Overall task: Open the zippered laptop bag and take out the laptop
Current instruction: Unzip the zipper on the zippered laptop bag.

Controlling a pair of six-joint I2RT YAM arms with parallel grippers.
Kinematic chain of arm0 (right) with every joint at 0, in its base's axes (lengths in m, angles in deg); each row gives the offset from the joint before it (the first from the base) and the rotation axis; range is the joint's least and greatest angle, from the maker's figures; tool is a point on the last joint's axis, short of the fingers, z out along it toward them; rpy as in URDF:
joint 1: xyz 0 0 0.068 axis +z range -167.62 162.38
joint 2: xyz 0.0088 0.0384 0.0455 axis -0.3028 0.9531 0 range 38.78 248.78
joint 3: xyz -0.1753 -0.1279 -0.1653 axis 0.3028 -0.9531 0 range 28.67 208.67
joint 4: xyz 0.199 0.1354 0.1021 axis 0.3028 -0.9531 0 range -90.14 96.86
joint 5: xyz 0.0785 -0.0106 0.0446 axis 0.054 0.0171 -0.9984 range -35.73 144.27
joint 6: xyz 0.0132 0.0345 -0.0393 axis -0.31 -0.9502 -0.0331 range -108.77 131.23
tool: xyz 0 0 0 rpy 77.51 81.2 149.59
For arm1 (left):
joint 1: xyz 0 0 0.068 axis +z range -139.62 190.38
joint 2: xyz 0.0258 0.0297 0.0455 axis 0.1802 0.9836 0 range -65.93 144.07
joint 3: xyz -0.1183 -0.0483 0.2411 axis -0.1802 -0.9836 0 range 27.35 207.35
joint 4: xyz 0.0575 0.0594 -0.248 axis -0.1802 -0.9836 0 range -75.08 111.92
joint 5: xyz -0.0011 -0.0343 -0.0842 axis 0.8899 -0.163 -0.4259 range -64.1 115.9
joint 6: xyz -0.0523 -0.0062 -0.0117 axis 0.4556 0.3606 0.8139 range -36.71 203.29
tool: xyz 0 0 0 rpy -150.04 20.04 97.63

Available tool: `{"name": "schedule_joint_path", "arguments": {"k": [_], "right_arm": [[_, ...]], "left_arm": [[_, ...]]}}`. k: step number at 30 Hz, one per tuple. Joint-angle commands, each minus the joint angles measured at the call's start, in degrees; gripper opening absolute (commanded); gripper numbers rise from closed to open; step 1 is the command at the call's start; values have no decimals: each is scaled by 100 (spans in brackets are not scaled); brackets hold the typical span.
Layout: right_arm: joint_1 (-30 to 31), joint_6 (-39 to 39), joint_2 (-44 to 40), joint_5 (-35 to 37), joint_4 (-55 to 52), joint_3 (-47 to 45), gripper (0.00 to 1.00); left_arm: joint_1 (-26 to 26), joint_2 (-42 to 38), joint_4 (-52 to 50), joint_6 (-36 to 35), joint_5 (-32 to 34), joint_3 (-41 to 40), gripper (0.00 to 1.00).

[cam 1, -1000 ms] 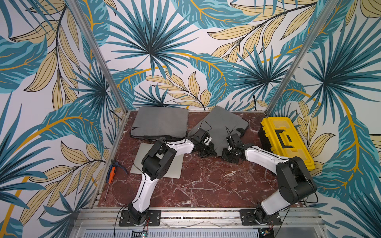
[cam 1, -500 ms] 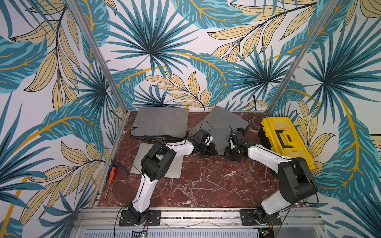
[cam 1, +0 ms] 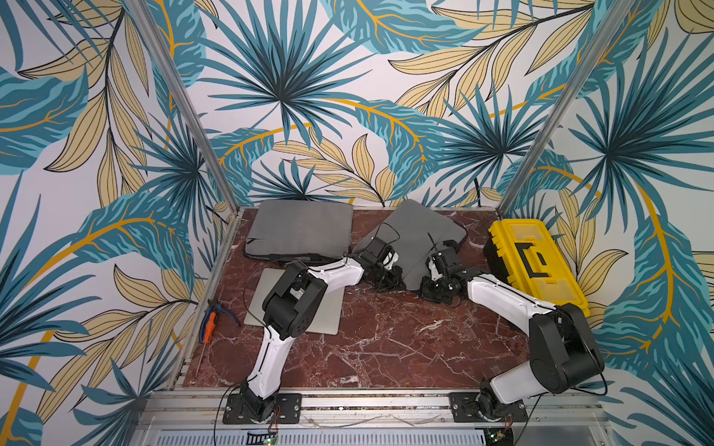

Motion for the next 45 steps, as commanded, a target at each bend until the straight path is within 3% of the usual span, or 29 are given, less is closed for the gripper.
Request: {"name": "schedule_joint_path", "arguments": {"k": [1,7,15,28,36,41,45], "right_arm": [[233,-220,251,267,-308,-13,0],[834,-494,771,102,166,286,0],[1175,-940,1082,-204,994,300,0],[1439,-986,1520,-290,1188,684,0],[1398,-466,1559,241,574,1194,0],[1269,-351,1535,200,578,1263,0],[1215,-355,1575,95,689,1281,0]], "left_arm": [[419,92,-622,-504,751,206,0],[632,-9,-658,-901,865,27,0],[879,84,-658,-1324,845,123,0],[1151,52,-637,-1092,1207,80,0],[1280,-431,-371,-558,1103,-259,27],[1254,-924,11,102,1115,-867,43],[1136,-1120,475,613,1034,-1301,47]]}}
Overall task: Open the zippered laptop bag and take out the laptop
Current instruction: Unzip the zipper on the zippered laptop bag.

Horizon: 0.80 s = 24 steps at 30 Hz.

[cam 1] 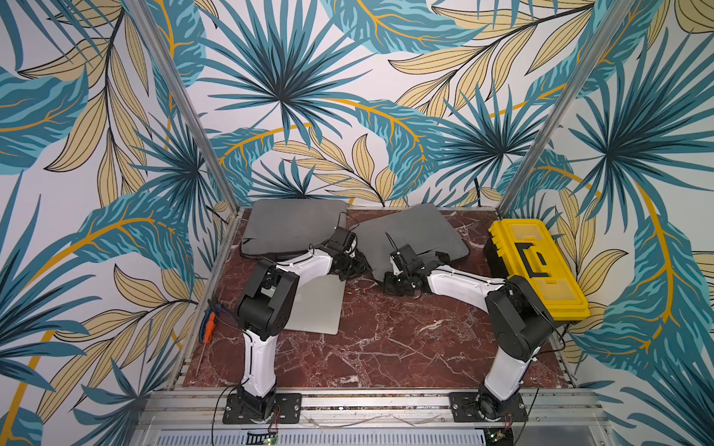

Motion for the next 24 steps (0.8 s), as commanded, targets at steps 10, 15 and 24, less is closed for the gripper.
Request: {"name": "schedule_joint_path", "arguments": {"k": [10,15,24], "right_arm": [[-104,44,27,-170,83,14,0],[-113,-8,16,-228,200,-2,0],[-127,-44,-17,-284,295,5,0]], "left_arm": [[-451,-92,1357,1470,73,-660,51],[-598,4,1405,1597,50,-670,50],[-622,-137,1411,1792,242,-1017,48]]}}
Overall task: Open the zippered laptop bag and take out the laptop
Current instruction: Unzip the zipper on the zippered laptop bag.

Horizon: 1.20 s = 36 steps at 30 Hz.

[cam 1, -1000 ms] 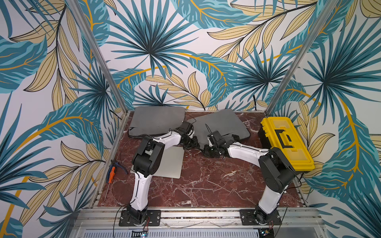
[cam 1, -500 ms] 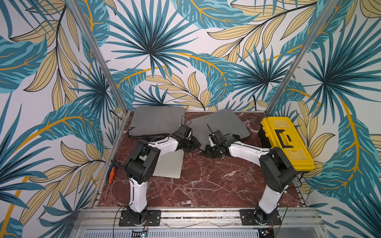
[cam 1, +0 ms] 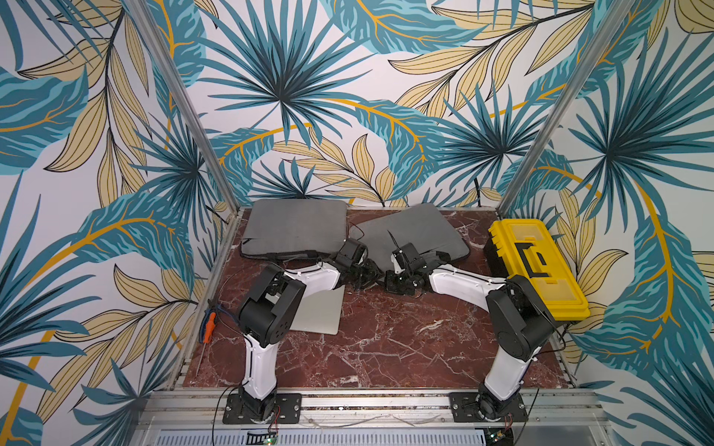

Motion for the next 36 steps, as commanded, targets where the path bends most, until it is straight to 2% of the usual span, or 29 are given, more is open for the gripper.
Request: {"name": "schedule_joint_path", "arguments": {"k": [1,12,16,24,29,34,36], "right_arm": [[-35,-47,-24,-44,179,-4,0],[-35,-146,-141,-187,324,-186,0],[-33,-211,-142,-252,553,-189,0],[-33,-211,-140,-331,596,-75,0],[-40,-104,-206,-278,439,-87,0],[-42,159,-249,19,-265,-101,0],[-43,313,-267,205,-569,-53,0]], "left_arm": [[-18,-76,82,150,194,-310,49],[-12,132,501,396,48,-212,51],[-29,269,611,485,-115,-181,46],[-56,305,624,514,-149,-193,33],[-47,337,620,556,-68,-169,16],[-29,290,625,530,57,-116,1],[-13,259,625,506,93,-119,0]]}}
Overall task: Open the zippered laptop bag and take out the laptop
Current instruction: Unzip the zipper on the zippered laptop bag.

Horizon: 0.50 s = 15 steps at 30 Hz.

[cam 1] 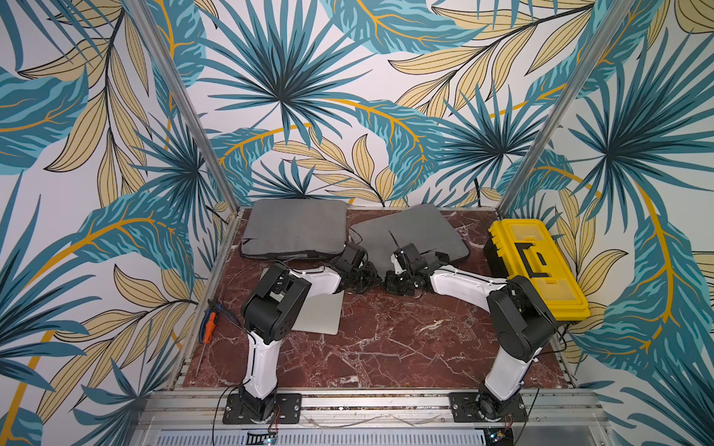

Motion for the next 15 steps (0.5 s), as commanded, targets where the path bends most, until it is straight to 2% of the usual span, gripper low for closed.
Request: {"name": "schedule_joint_path", "arguments": {"k": [1,9,15], "right_arm": [[-12,377,-217,461,-788,71,0],[-26,753,-244,1589,-1744,322,0],[-190,709,-263,1722,-1779,303,0]], "left_arm": [[6,8,-95,-120,185,94,0],[43,-123,-95,-175,244,-11,0],[96,-226,-99,-205,272,-138,0]]}}
